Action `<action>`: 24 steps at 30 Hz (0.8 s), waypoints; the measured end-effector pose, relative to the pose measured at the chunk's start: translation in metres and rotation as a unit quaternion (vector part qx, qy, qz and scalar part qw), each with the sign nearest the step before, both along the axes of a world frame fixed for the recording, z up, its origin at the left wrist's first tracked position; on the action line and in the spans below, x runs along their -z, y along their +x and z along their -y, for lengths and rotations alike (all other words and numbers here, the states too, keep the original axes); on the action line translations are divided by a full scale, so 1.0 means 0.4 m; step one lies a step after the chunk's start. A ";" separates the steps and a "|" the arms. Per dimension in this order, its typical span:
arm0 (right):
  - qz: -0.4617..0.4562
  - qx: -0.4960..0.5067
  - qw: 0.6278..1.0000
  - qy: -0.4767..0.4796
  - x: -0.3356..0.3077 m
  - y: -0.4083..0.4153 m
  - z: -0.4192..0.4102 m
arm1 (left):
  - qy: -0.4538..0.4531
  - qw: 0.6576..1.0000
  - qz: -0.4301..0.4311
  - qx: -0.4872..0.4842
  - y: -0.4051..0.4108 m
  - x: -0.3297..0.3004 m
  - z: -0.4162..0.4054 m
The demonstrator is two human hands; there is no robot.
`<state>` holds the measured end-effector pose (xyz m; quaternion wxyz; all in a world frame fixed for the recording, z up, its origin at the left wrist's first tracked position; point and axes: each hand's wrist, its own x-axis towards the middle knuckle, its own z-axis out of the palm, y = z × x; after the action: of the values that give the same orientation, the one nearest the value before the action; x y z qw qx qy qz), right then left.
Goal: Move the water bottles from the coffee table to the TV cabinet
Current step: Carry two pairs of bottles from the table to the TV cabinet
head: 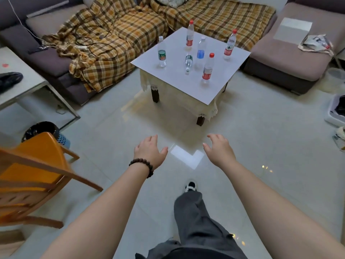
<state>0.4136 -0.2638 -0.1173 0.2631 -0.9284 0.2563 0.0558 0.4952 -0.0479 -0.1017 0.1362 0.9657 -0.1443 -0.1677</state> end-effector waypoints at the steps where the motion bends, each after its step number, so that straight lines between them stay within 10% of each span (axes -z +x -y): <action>1: 0.002 0.004 1.000 0.002 0.009 0.037 0.022 | 0.002 1.000 0.001 0.000 0.038 0.007 0.018; 24: 0.003 0.113 0.991 0.076 0.061 0.851 0.647 | 0.025 0.999 -0.012 0.035 0.950 -0.004 0.674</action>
<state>0.7539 -0.5227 -0.1418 0.3380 -0.8712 0.3536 0.0419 0.8752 -0.3176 -0.0999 0.1074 0.9610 -0.1724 -0.1877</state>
